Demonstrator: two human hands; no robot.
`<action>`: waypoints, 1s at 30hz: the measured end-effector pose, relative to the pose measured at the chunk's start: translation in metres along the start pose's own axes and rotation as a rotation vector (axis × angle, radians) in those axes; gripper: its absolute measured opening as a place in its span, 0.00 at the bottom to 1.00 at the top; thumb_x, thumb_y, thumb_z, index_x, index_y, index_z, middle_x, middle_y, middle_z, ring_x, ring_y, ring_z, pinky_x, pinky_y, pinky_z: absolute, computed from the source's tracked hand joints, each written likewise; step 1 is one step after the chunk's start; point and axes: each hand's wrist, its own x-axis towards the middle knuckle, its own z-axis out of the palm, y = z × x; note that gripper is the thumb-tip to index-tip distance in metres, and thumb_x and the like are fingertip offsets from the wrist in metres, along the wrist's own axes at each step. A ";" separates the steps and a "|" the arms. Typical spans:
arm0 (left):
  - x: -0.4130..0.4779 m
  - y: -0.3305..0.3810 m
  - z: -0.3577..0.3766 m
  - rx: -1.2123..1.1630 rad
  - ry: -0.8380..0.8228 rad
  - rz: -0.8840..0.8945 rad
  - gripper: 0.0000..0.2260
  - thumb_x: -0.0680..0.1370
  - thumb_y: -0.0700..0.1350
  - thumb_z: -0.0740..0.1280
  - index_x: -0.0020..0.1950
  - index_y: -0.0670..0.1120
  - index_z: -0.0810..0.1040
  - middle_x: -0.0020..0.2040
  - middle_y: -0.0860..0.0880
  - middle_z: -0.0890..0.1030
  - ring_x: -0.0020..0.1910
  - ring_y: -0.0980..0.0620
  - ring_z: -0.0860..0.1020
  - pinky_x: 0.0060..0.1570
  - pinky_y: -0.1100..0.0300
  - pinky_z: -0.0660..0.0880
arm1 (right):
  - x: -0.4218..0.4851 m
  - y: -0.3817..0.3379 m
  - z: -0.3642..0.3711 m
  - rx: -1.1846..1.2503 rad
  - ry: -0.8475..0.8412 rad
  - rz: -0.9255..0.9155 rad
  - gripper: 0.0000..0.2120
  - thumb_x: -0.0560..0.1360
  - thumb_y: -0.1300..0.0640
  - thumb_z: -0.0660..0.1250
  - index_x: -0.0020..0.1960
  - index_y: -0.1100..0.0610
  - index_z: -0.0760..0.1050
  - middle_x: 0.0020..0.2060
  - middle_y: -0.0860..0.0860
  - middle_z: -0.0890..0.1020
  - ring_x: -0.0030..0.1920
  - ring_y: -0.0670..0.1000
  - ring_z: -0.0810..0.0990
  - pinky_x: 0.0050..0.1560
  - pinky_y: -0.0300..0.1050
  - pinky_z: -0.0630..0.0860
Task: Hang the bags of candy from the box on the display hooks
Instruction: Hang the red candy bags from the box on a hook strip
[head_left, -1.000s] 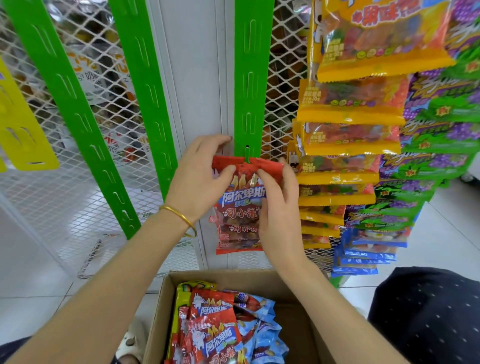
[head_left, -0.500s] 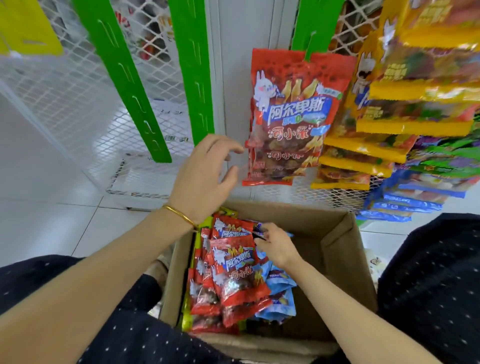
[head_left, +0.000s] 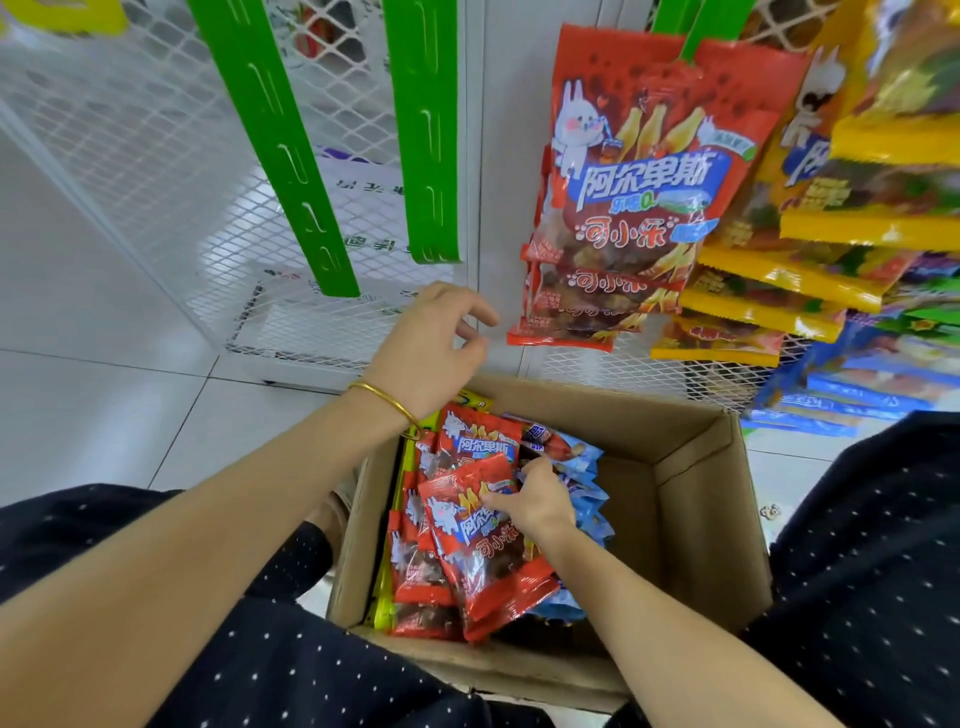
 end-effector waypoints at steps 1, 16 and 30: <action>0.000 0.000 0.000 0.002 -0.006 -0.009 0.09 0.74 0.36 0.64 0.51 0.47 0.77 0.53 0.50 0.73 0.44 0.60 0.76 0.40 0.80 0.65 | -0.001 0.001 -0.001 0.028 -0.005 -0.008 0.25 0.70 0.49 0.73 0.59 0.59 0.66 0.47 0.51 0.78 0.52 0.53 0.76 0.54 0.52 0.75; -0.008 0.008 0.007 -0.035 -0.087 -0.075 0.07 0.76 0.38 0.63 0.52 0.45 0.77 0.54 0.49 0.77 0.48 0.53 0.76 0.41 0.77 0.67 | -0.007 0.028 -0.005 0.108 -0.202 -0.081 0.16 0.69 0.51 0.74 0.42 0.57 0.68 0.42 0.54 0.78 0.44 0.52 0.79 0.46 0.47 0.78; -0.001 0.034 0.013 0.123 -0.300 -0.062 0.08 0.75 0.41 0.67 0.53 0.41 0.79 0.49 0.46 0.79 0.48 0.51 0.75 0.43 0.62 0.67 | -0.065 -0.020 -0.127 0.738 -0.074 -0.433 0.12 0.72 0.62 0.70 0.53 0.56 0.72 0.45 0.50 0.83 0.42 0.46 0.83 0.41 0.39 0.80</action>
